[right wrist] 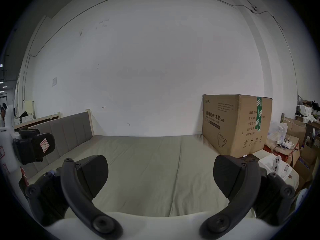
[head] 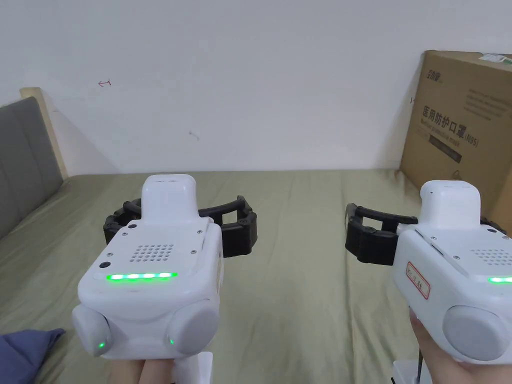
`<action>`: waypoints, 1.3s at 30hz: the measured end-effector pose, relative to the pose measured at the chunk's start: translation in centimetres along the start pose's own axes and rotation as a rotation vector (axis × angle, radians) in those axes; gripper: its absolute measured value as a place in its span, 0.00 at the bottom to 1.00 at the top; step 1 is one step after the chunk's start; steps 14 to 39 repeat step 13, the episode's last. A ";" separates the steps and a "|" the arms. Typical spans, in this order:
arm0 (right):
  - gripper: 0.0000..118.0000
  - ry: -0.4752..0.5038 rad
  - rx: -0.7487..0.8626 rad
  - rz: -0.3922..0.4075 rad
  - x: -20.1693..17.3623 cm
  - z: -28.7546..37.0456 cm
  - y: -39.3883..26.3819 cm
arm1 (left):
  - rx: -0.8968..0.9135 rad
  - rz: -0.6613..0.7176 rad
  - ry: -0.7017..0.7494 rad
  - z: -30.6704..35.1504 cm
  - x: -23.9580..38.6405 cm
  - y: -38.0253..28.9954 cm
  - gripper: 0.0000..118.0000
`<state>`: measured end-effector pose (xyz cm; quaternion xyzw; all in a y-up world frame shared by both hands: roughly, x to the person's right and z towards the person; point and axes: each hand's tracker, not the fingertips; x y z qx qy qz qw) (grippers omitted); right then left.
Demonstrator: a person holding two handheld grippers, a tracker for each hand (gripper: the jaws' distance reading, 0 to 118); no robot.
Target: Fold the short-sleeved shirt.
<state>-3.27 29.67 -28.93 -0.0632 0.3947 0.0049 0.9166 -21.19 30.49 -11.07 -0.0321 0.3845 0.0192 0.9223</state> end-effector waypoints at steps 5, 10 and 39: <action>1.00 0.003 -0.009 -0.002 0.0 0.1 -0.1 | -0.017 0.027 -0.007 0.0 0.0 -0.1 1.00; 1.00 0.000 -0.020 -0.010 0.2 0.0 -0.2 | -0.016 0.021 0.014 0.1 0.1 -0.1 1.00; 1.00 -0.006 -0.015 -0.016 0.3 0.2 -0.2 | -0.030 0.026 0.016 -0.3 -0.1 -0.1 1.00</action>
